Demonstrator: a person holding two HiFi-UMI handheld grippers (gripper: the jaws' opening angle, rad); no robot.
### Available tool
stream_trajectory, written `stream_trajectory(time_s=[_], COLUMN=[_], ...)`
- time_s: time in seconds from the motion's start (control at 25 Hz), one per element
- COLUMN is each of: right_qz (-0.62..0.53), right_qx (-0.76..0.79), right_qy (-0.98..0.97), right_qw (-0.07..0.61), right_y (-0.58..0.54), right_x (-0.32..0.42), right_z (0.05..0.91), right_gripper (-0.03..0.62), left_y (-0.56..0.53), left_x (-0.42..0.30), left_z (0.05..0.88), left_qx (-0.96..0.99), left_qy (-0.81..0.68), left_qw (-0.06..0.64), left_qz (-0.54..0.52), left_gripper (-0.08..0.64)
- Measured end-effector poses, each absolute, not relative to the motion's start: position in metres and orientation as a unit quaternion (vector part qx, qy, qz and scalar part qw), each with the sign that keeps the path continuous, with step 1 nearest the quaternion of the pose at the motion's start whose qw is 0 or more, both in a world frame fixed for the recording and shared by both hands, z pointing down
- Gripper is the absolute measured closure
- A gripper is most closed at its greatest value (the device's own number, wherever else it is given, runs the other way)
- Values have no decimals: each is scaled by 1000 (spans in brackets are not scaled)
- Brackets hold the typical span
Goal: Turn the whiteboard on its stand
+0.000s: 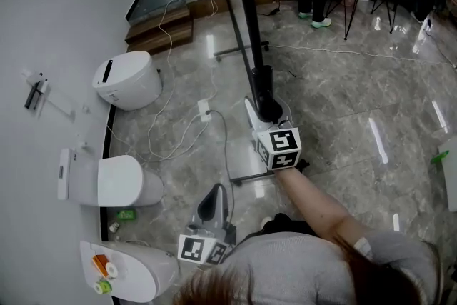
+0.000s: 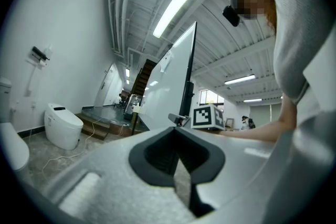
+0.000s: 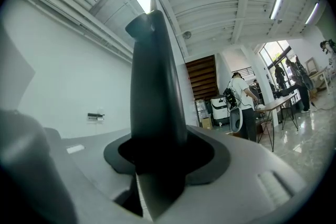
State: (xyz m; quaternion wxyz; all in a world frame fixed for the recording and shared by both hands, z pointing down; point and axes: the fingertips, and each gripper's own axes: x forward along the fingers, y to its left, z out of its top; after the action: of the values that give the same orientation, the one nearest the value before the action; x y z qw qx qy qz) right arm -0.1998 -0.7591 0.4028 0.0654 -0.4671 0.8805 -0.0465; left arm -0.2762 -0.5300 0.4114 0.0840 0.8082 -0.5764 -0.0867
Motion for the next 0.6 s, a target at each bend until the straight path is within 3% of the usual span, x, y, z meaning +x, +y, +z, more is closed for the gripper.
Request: stream_trajectory(time_s=[0.6], right_qz=[-51], right_qx=[-463], right_qy=[882], right_qw=[71], right_y=[-719], right_x=[-206], right_z=[403], right_gripper=[397], left_y=[-518], left_x=[-281], left_z=[410], left_qx=[822], left_qy=[-553], left_qw=[85], left_qz=[-101], left_gripper=[563])
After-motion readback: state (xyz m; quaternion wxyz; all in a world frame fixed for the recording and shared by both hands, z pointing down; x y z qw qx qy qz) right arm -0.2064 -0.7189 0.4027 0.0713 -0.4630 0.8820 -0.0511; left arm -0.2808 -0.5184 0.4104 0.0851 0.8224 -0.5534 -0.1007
